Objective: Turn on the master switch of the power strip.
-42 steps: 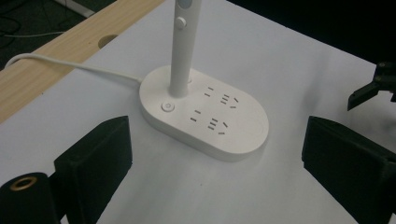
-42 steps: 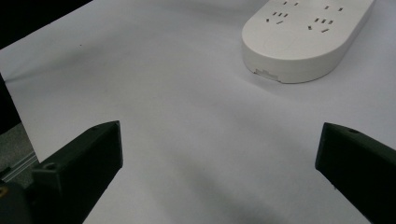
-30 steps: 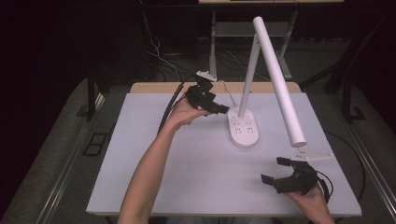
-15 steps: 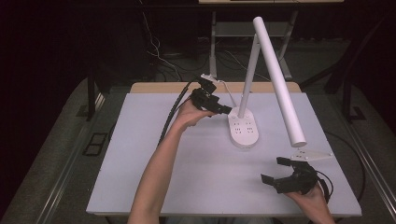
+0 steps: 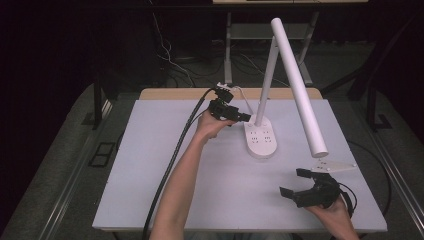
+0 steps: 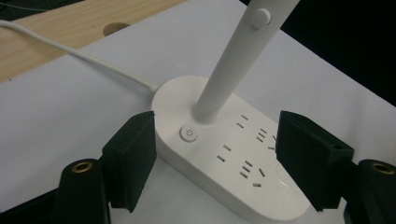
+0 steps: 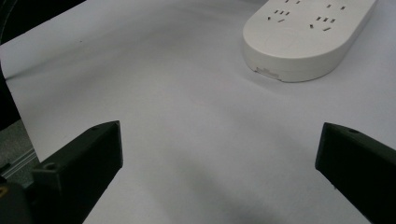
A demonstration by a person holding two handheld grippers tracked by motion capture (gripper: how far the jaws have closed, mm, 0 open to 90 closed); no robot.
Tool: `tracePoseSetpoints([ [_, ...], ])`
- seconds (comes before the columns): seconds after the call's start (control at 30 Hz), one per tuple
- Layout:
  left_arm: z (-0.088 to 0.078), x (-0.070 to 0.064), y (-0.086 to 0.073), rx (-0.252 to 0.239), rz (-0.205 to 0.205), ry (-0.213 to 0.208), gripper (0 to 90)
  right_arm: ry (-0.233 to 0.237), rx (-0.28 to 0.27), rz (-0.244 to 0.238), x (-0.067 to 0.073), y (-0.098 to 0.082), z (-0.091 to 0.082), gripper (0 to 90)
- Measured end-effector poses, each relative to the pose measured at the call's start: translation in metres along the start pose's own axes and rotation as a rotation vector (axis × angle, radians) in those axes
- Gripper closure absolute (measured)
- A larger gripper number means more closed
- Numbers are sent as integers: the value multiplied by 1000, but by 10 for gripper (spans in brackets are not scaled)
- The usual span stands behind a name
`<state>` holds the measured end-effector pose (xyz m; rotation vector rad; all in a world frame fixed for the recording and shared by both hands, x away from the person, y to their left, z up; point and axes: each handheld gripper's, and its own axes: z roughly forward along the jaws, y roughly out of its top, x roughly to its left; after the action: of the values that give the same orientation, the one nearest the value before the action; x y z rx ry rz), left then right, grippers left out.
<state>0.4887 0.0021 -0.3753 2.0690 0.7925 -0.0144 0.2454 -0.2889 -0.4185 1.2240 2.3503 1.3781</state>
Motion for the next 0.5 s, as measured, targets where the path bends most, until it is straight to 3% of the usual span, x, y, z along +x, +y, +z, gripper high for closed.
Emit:
tracePoseSetpoints([
  [0.5,20,7,-12,-79,-114,4,496,0,1,-2,0,0,0,2],
])
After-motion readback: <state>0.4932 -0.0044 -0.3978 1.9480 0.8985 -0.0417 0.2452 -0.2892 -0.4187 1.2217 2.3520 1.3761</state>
